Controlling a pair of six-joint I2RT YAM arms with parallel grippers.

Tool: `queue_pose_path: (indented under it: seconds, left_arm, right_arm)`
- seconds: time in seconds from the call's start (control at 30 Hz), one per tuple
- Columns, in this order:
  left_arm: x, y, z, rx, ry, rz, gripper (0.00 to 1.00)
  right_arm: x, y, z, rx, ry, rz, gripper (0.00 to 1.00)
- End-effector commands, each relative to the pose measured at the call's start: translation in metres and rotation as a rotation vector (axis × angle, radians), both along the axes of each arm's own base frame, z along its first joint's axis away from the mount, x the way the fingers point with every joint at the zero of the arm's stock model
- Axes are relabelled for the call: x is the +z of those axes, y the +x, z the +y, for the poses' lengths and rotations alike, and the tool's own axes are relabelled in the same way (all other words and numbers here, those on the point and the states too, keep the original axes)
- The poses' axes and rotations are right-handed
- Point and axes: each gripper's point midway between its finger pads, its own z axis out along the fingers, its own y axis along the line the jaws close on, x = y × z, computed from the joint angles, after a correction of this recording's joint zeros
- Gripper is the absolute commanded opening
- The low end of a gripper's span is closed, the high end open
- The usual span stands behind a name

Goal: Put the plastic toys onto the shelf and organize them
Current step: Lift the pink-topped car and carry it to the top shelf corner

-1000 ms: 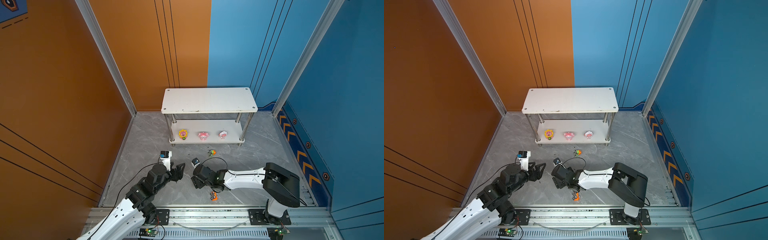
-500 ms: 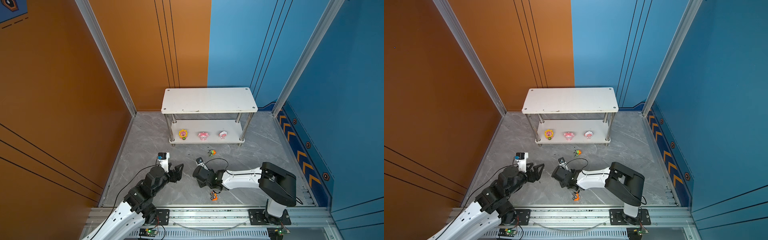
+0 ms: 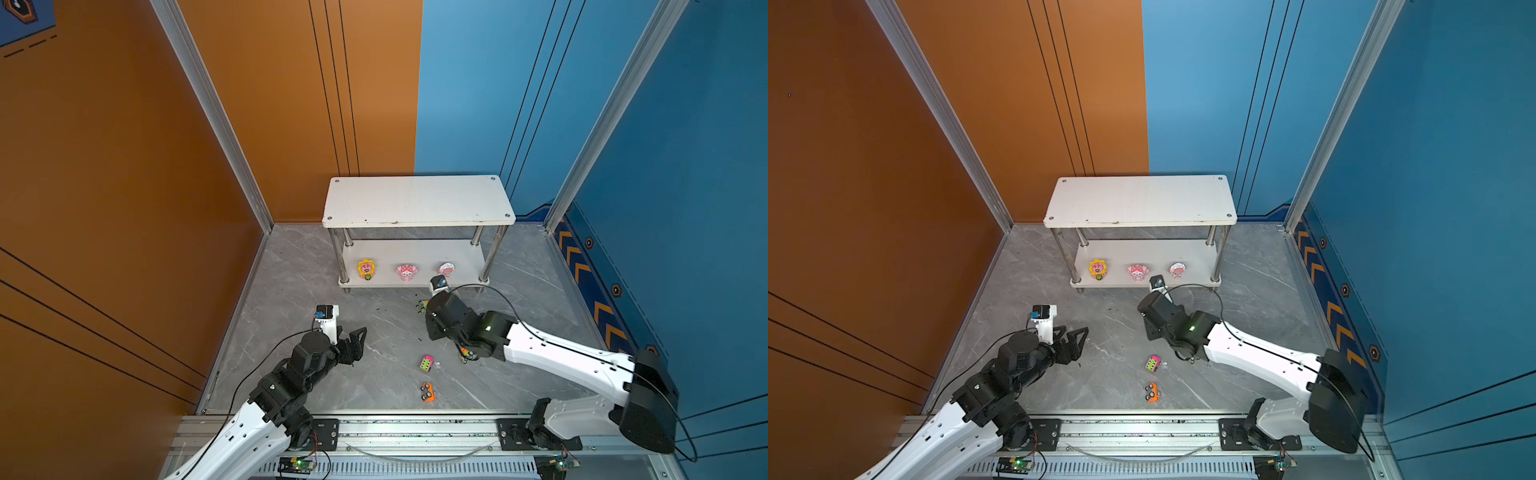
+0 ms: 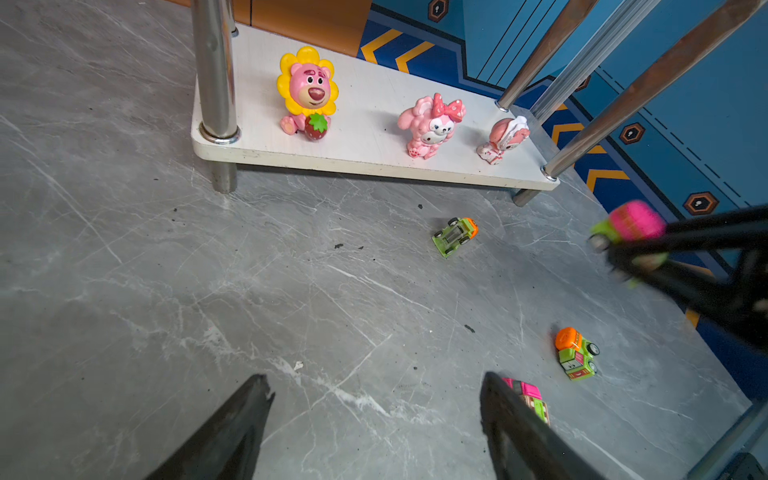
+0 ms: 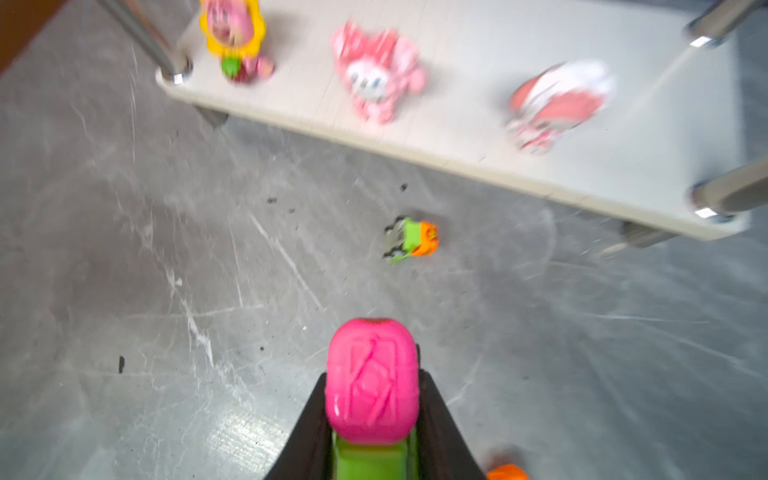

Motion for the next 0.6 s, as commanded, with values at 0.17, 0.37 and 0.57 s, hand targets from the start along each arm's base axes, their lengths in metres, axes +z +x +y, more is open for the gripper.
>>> queue_pose_path:
  seconds: [0.17, 0.37, 0.57]
  left_arm:
    - [-0.006, 0.004, -0.001, 0.004, -0.005, 0.008, 0.81]
    - [-0.006, 0.004, -0.005, -0.01, -0.008, 0.026, 0.81]
    - [-0.012, 0.003, -0.004, -0.002, -0.01, 0.043, 0.81]
  right_arm:
    - [0.118, 0.025, -0.08, -0.069, -0.041, -0.185, 0.1]
    - [0.189, 0.081, -0.127, -0.196, -0.022, -0.293, 0.1]
    - [0.232, 0.141, -0.143, -0.255, -0.013, -0.338, 0.1]
